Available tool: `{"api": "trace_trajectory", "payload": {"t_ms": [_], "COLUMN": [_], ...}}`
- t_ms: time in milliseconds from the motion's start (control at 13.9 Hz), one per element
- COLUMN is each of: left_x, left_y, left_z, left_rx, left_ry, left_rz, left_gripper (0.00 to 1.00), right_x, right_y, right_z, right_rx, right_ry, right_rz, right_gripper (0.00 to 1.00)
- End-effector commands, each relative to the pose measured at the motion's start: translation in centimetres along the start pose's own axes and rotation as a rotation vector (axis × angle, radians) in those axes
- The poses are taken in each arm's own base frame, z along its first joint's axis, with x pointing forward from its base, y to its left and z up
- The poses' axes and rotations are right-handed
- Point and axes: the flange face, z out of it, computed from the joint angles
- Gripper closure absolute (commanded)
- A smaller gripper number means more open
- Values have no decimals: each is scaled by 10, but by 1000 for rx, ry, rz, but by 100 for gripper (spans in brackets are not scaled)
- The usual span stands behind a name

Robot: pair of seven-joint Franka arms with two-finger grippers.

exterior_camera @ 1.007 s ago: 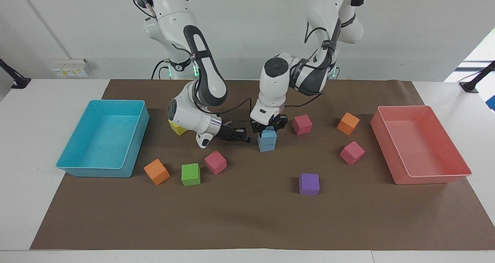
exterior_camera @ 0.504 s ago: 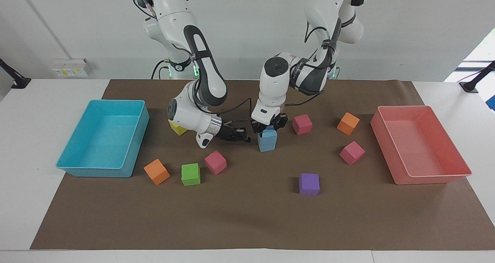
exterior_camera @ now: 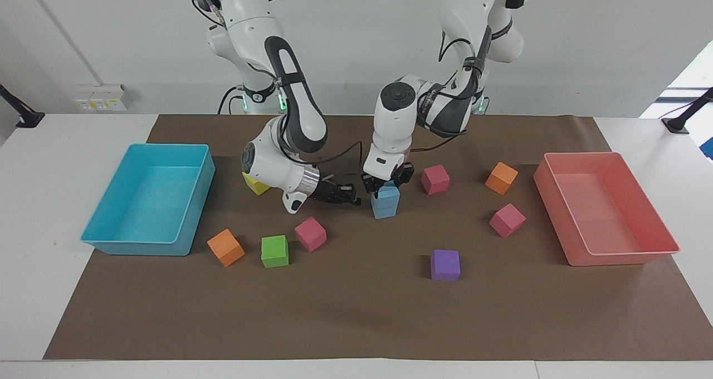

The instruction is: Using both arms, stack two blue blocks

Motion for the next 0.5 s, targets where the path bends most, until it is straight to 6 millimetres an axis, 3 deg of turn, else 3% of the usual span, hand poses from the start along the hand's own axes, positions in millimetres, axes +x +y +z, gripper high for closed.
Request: {"api": "trace_trajectory", "payload": {"t_ms": [0,216,432], "left_x": [-5,-5,1], "left_y": [-3,-3,-17], "left_z": [-7,-8,-35], "left_rx": [6,9,4], "left_ry": [9,6,11], "left_rz": [2,59,82], "left_gripper": [0,0,0], "right_x": [-5,-5,-5], "right_y": [2,2,3], "right_z": [-3,-3,-3], "right_rx": [-3,-3,-5], "right_ry": [18,18,18], "right_rz": [-13,-11,-12], "right_gripper": [100,100,100]}}
